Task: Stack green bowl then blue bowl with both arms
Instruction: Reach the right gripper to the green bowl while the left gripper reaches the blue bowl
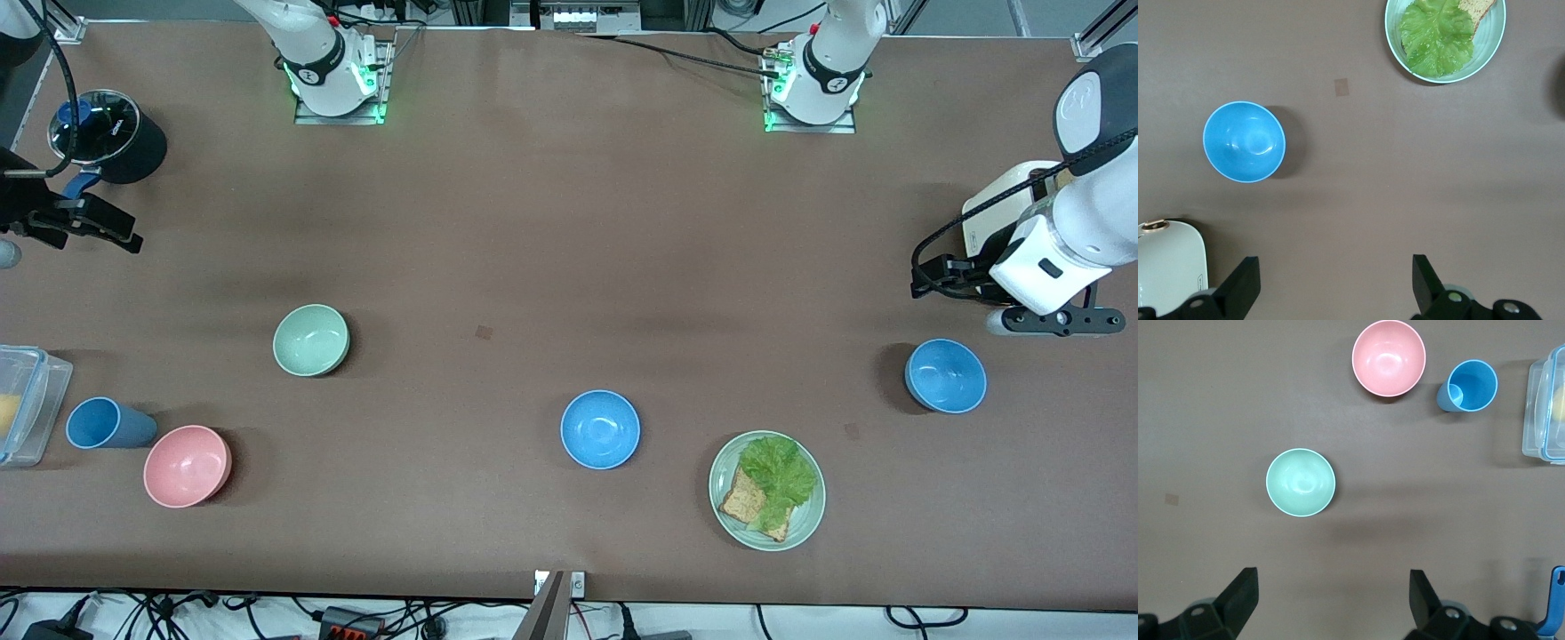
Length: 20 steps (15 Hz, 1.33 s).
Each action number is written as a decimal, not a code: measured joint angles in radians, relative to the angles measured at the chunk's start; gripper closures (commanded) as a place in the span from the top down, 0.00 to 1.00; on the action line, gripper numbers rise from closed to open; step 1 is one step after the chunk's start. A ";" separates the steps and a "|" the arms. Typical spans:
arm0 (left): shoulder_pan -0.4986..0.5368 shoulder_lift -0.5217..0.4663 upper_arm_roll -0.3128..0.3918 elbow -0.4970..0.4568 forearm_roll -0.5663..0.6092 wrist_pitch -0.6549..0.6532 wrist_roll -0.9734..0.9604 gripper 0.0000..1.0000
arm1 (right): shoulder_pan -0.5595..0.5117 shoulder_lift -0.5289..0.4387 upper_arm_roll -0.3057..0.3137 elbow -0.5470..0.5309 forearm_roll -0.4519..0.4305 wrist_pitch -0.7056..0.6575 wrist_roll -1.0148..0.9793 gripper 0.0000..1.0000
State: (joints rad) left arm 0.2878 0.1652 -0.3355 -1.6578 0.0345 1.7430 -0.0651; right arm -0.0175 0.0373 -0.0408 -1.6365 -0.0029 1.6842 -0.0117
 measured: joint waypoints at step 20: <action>0.038 0.057 0.009 0.000 0.000 -0.001 0.008 1.00 | 0.011 0.373 0.016 -0.140 -0.029 0.343 0.000 1.00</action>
State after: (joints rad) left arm 0.3257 0.2217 -0.3267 -1.6573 0.0345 1.7424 -0.0567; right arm -0.0068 0.4102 -0.0251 -1.7767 -0.0319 2.0268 -0.0117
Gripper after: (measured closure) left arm 0.000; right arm 0.000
